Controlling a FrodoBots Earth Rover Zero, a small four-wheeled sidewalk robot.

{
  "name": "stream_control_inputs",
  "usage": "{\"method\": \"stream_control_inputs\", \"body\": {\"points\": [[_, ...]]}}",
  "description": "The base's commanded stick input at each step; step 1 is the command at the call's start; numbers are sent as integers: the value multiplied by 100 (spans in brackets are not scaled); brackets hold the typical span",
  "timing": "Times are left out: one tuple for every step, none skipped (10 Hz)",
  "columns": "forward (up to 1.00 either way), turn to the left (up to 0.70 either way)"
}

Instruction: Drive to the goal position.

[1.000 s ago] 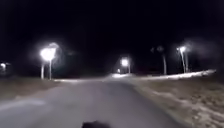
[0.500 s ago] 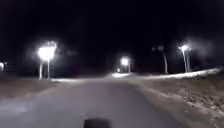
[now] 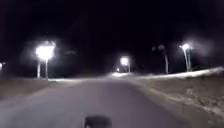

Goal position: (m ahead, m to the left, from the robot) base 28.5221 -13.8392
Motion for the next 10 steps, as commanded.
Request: {"method": "stream_control_inputs", "body": {"points": [[100,0],[100,0],[100,0],[100,0],[100,0],[100,0],[100,0],[100,0],[100,0],[100,0]]}}
